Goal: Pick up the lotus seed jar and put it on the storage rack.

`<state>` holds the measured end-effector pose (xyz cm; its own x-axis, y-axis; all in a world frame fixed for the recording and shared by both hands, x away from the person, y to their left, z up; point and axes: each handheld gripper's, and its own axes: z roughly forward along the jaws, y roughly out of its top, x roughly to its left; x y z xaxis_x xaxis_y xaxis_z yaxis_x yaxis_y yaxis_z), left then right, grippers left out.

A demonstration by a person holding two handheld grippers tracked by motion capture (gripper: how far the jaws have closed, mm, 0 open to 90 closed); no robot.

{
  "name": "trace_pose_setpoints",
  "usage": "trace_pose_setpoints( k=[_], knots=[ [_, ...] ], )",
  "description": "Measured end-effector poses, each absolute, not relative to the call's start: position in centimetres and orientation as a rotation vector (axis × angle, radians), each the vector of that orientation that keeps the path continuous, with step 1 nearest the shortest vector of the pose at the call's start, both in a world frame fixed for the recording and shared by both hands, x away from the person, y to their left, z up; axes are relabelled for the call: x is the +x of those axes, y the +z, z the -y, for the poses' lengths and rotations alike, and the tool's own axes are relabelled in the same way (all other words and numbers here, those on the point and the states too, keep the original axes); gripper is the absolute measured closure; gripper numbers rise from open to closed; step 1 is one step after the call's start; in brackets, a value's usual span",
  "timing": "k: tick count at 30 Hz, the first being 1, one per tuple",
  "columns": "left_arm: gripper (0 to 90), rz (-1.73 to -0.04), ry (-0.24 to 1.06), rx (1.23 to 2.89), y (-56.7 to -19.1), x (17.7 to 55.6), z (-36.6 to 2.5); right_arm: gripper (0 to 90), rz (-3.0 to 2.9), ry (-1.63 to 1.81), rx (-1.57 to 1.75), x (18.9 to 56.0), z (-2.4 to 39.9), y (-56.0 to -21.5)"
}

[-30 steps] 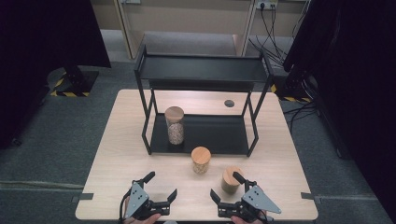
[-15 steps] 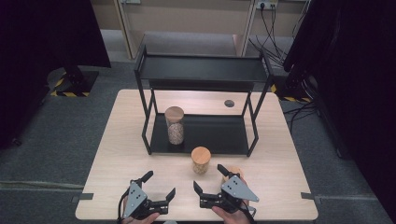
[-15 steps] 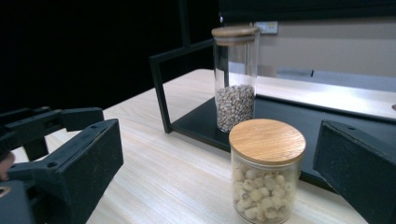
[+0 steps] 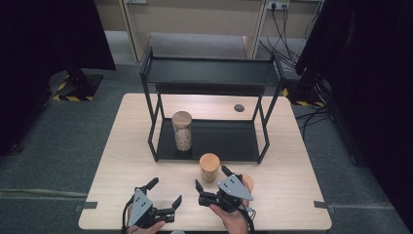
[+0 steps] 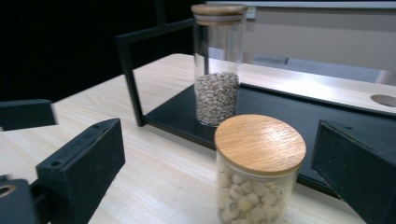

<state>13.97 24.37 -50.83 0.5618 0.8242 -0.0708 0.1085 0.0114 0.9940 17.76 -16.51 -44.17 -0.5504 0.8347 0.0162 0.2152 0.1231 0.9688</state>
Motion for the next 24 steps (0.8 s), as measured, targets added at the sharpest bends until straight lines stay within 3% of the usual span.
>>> trace_pose_setpoints(
  k=[24],
  knots=[
    [0.3,-0.848,0.681,1.466,-50.9,13.9,-24.5,4.1,-1.815,1.255,1.097,20.1,12.8,-45.0]
  ],
)
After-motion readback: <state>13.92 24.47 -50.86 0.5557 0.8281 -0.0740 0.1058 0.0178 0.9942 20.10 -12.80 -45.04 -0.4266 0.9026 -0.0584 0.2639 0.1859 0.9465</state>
